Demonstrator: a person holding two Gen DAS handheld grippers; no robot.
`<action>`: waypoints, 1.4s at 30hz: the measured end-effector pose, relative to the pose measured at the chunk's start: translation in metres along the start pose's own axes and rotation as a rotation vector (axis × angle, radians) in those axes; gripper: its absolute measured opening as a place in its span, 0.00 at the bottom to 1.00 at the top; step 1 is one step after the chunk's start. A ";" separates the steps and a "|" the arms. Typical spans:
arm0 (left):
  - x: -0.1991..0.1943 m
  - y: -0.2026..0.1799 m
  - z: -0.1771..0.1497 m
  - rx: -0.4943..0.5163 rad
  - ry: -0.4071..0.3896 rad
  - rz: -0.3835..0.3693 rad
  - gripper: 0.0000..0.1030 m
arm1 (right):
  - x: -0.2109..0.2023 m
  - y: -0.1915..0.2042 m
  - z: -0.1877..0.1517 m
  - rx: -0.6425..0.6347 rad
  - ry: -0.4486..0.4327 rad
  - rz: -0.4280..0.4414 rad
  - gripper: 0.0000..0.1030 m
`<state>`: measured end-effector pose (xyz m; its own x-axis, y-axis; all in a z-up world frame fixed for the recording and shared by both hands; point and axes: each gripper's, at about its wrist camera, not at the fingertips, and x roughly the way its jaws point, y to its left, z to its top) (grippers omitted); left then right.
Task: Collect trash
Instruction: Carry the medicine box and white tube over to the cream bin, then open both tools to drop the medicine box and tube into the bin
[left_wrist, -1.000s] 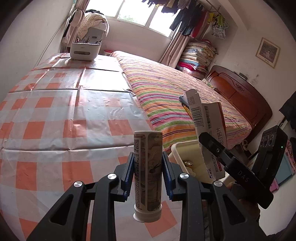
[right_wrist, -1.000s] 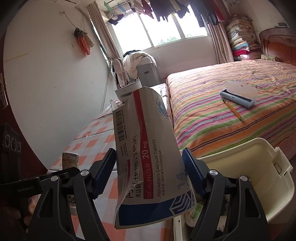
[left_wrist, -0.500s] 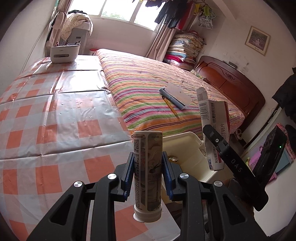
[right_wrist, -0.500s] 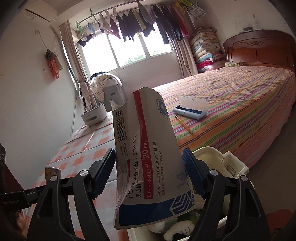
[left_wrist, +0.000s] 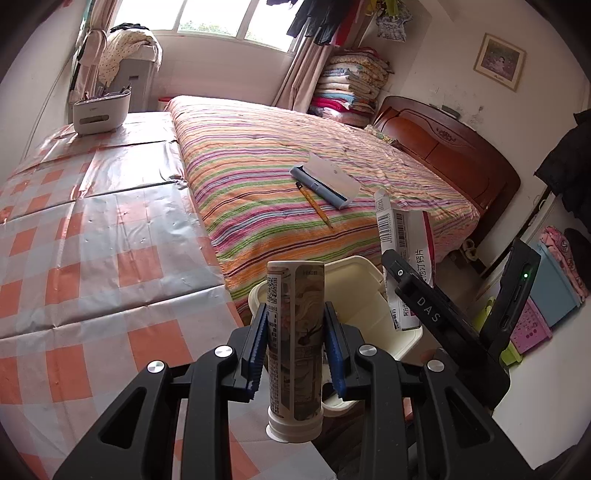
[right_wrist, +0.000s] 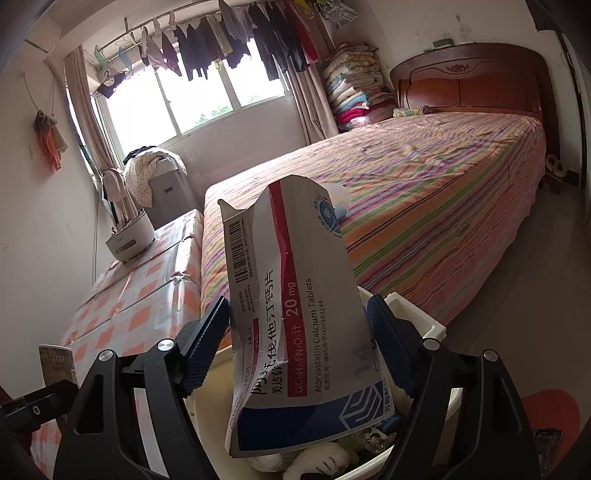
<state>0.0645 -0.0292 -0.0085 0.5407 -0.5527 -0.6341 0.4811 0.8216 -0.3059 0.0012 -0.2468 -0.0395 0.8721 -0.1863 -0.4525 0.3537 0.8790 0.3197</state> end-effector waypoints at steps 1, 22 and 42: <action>0.001 -0.002 0.001 0.005 0.000 -0.001 0.27 | 0.001 0.000 0.000 0.003 0.004 -0.005 0.75; 0.054 -0.027 0.010 0.049 0.077 -0.020 0.27 | -0.011 -0.069 0.009 0.343 -0.078 0.015 0.83; 0.083 -0.054 0.016 0.091 0.061 0.055 0.73 | -0.010 -0.074 0.009 0.364 -0.067 0.026 0.83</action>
<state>0.0946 -0.1219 -0.0334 0.5261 -0.4953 -0.6913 0.5138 0.8329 -0.2058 -0.0306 -0.3144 -0.0515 0.8984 -0.2043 -0.3888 0.4174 0.6728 0.6108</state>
